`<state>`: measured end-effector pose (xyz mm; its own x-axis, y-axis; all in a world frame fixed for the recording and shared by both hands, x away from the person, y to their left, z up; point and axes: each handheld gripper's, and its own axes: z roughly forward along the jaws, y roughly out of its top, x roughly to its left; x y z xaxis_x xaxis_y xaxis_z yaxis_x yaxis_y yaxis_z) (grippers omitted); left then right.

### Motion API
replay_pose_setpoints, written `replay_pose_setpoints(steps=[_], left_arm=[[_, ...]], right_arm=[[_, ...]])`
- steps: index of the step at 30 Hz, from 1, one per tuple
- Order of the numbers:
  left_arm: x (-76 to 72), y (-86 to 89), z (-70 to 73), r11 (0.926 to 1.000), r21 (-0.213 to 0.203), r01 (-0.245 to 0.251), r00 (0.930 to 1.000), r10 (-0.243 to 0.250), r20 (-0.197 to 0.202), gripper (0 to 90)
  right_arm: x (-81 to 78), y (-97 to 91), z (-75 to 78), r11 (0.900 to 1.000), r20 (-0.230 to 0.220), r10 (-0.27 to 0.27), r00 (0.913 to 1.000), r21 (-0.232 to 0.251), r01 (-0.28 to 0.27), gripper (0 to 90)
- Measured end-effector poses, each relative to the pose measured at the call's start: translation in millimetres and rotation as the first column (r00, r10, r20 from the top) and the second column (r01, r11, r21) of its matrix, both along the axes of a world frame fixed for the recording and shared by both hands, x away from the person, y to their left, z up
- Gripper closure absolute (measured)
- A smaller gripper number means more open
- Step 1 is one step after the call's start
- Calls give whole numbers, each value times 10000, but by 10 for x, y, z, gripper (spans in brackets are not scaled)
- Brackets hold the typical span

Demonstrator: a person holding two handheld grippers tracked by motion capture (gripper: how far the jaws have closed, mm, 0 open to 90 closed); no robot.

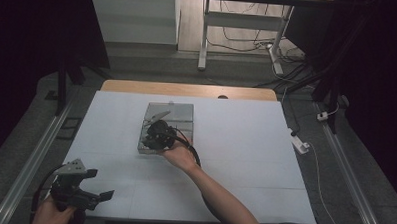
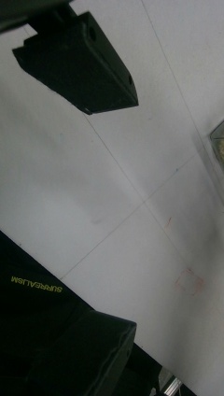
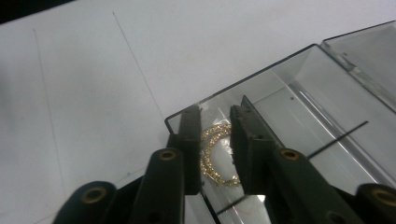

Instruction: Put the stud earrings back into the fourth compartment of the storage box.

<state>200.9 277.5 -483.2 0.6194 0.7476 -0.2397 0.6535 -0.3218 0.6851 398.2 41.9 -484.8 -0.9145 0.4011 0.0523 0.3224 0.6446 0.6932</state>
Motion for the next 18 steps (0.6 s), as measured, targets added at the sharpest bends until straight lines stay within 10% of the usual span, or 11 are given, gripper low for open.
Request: replay_pose_setpoints(steps=[13, 18], left_arm=[[2, -2, -1, 10000, 1, -70, 10000, 70, -23, 0], [3, -4, -2, 10000, 22, -85, 10000, 85, -22, 0]], right_arm=[[-286, -463, 221, 9992, -653, 10, 9979, 410, 17, 266], [-465, -679, 256, 9998, -216, -155, 9996, -87, 153, 132]])
